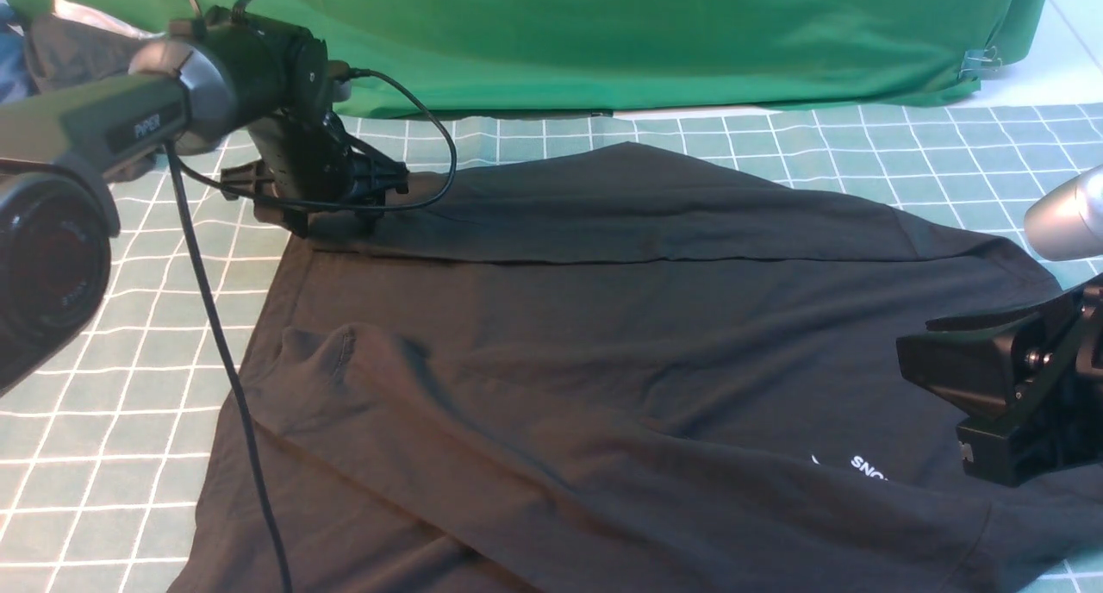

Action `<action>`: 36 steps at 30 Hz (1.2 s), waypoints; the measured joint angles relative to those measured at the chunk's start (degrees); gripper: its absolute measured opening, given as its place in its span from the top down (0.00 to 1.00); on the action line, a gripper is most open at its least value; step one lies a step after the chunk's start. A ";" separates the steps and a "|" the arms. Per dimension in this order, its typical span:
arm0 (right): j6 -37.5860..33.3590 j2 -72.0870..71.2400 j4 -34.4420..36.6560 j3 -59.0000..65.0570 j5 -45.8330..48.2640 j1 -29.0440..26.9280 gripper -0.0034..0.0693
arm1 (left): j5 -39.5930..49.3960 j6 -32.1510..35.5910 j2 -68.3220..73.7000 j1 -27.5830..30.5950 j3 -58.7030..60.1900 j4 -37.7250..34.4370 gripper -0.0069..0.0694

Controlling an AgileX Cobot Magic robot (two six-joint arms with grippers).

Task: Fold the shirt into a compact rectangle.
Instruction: 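Grab the top left corner of the dark shirt with the left gripper, then fold the left side of the dark shirt inward over its body with the left gripper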

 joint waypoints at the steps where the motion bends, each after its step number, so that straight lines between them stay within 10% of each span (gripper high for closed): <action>1: 0.00 0.00 0.00 0.00 0.00 0.00 0.72 | 0.07 -0.02 0.06 0.00 -0.07 -0.21 0.38; 9: 0.00 0.00 0.00 0.00 0.00 0.00 0.71 | 2.03 2.00 -0.20 -0.05 -0.32 -0.21 0.87; 27: 0.03 0.00 -2.88 0.00 0.00 0.00 0.70 | 17.56 10.22 -12.01 -0.05 -0.26 -8.59 0.88; 36: 19.15 1.06 -29.58 0.00 0.01 0.00 0.91 | 21.71 10.48 -24.39 -0.25 7.26 -10.00 0.88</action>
